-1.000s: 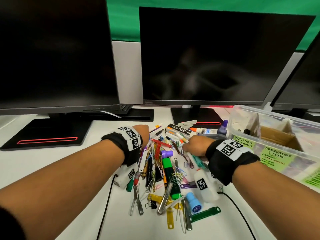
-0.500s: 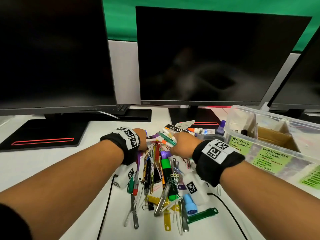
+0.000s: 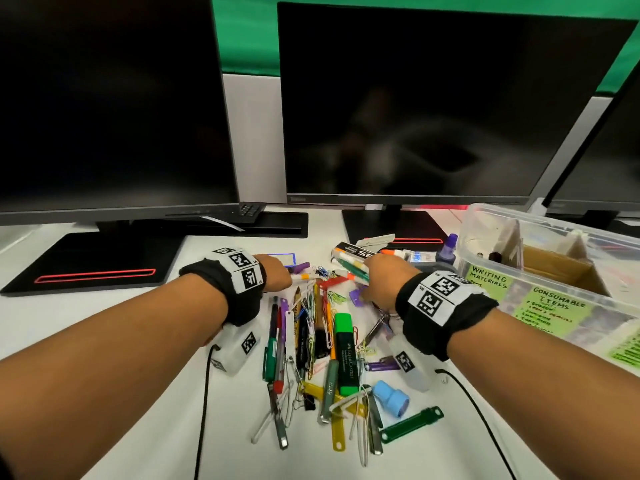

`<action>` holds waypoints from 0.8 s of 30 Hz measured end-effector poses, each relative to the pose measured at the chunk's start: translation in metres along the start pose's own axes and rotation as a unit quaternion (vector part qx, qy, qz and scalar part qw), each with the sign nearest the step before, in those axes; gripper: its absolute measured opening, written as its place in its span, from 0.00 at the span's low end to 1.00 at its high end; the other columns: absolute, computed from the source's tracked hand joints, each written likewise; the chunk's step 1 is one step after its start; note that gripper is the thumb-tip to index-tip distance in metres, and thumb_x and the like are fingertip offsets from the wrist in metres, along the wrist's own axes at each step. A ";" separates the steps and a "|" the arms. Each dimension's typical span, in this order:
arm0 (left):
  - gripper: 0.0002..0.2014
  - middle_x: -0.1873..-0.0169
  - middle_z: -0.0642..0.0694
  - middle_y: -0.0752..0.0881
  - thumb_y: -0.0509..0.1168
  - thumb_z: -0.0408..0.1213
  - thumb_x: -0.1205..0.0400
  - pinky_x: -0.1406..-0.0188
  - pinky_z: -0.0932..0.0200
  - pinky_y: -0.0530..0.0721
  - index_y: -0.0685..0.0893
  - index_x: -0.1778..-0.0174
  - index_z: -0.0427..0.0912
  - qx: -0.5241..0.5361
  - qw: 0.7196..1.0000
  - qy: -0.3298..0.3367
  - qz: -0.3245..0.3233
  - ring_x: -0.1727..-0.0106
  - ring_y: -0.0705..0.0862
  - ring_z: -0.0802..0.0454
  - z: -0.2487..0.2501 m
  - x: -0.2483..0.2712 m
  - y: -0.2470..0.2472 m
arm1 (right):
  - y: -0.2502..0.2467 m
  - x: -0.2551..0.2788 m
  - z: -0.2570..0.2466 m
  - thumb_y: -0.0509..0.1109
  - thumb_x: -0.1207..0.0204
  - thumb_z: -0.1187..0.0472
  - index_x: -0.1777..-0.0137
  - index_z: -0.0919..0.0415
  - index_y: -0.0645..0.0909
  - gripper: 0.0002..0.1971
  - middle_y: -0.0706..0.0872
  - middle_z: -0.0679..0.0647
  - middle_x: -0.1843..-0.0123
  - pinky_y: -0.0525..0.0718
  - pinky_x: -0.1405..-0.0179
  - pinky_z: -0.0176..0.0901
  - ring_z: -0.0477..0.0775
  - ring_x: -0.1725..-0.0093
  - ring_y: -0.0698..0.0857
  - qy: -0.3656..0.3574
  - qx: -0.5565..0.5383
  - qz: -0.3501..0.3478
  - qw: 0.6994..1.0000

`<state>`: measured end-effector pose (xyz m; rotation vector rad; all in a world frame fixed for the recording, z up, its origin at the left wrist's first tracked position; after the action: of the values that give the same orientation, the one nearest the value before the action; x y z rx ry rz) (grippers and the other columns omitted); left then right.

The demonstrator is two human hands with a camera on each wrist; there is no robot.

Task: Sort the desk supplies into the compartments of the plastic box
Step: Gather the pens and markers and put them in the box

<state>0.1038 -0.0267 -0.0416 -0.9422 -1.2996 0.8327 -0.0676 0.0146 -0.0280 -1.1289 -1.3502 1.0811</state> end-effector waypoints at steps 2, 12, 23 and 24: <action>0.16 0.48 0.30 0.80 0.49 0.37 0.13 0.52 0.54 0.79 0.81 0.48 0.34 -0.005 1.000 0.003 -0.013 0.53 0.80 0.43 -0.003 0.002 0.000 | -0.001 0.002 -0.007 0.72 0.25 0.50 0.44 0.63 0.81 0.18 0.84 0.56 0.50 0.76 0.57 0.41 0.54 0.54 0.79 -0.016 -0.019 -0.012 1.000; 0.13 0.66 0.43 0.80 0.52 0.32 0.13 0.73 0.63 0.77 0.75 0.37 0.31 0.259 0.966 -0.005 -0.008 0.71 0.78 0.52 -0.012 -0.001 0.007 | 0.026 0.009 -0.018 0.78 0.32 0.45 0.41 0.66 0.80 0.28 0.82 0.55 0.55 0.77 0.56 0.42 0.53 0.55 0.79 0.002 -0.068 -0.131 0.989; 0.05 0.70 0.44 0.80 0.54 0.32 0.12 0.78 0.65 0.81 0.73 0.53 0.40 0.417 0.906 0.070 -0.018 0.74 0.80 0.55 0.015 0.006 -0.007 | -0.007 0.008 0.016 0.73 0.28 0.50 0.53 0.64 0.79 0.16 0.81 0.55 0.63 0.74 0.71 0.39 0.50 0.68 0.77 0.067 -0.252 -0.019 0.965; 0.03 0.70 0.44 0.80 0.55 0.32 0.12 0.79 0.66 0.81 0.73 0.50 0.39 0.418 0.905 0.076 -0.019 0.73 0.80 0.54 0.017 0.007 -0.007 | -0.013 0.009 0.019 0.73 0.27 0.51 0.54 0.65 0.80 0.15 0.81 0.56 0.62 0.74 0.70 0.40 0.52 0.67 0.78 0.071 -0.278 -0.004 0.958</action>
<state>0.0873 -0.0217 -0.0322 -0.2787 -0.6924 1.1242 -0.0880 0.0214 -0.0148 -1.5721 -1.5874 0.6041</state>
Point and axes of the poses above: each hand's wrist, its own x-axis away from the middle knuckle, its own y-axis out of the palm, z = x × y, the point moved 3 cm from there along -x, towards the middle knuckle
